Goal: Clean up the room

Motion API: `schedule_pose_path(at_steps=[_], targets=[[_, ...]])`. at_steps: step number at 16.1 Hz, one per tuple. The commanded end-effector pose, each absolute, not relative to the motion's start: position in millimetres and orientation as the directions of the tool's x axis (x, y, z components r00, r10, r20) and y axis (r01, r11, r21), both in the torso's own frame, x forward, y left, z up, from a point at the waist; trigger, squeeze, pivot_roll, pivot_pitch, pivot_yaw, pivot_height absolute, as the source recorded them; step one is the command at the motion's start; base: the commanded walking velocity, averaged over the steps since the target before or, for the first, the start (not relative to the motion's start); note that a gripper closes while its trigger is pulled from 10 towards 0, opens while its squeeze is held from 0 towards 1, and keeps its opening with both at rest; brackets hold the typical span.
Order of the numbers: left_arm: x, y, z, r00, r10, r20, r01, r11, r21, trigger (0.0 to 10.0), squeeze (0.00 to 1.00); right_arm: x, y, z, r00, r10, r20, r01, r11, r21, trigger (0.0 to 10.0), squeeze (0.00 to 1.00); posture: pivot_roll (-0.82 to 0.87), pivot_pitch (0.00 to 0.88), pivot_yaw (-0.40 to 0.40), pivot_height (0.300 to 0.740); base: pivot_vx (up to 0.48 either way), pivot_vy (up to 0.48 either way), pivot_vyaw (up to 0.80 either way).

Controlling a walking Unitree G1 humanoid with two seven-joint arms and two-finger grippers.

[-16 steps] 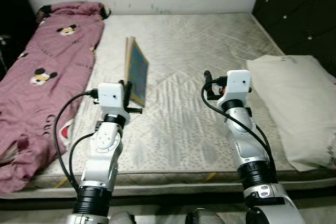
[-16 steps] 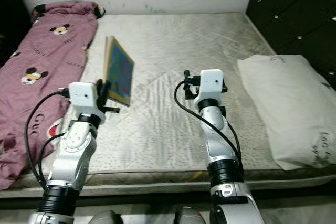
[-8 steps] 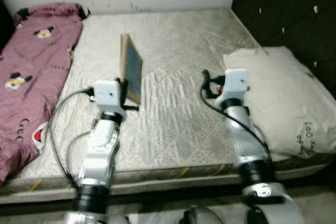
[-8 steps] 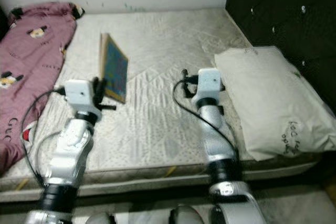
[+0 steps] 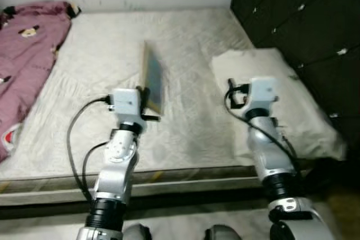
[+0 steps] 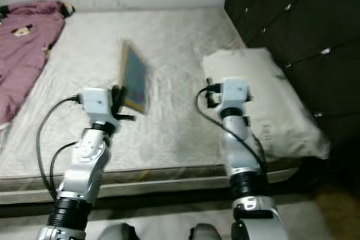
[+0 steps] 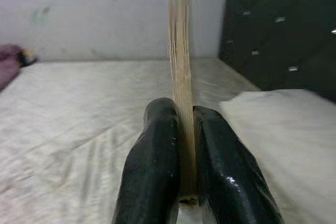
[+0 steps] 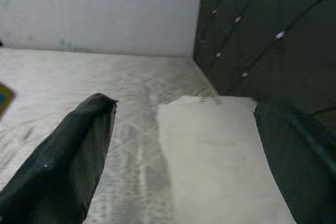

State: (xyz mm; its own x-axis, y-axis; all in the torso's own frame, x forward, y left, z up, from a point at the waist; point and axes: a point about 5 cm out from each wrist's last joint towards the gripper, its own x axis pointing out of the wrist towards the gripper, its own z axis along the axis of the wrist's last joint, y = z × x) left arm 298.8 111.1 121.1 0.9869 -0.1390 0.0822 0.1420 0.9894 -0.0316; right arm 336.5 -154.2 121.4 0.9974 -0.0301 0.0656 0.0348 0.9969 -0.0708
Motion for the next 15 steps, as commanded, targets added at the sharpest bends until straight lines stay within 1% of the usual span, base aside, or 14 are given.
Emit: schedule_pose_path(at_steps=[1,9,15], targets=[[300.7,121.6,131.9,0.985,-0.108,0.136,0.111,0.994,-0.016,10.0,0.0,338.4,-143.1,126.0,0.997,0.005,0.083,0.0,0.998,-0.061,10.0,0.0,-0.1,0.0,0.019,0.74,0.0,-0.285,0.0],[299.3,125.2,135.1,0.979,-0.121,0.167,0.132,0.99,-0.057,10.0,0.0,339.0,-142.7,125.8,0.996,0.013,0.085,-0.007,0.998,-0.07,10.0,0.0,-0.1,0.0,0.016,0.74,0.0,0.0,0.0],[298.7,124.8,134.8,0.978,-0.127,0.168,0.14,0.988,-0.068,10.0,0.0,340.0,-141.8,126.3,0.996,0.016,0.085,-0.01,0.997,-0.07,10.0,0.0,-0.1,0.0,0.012,0.74,0.286,0.0,0.0]])
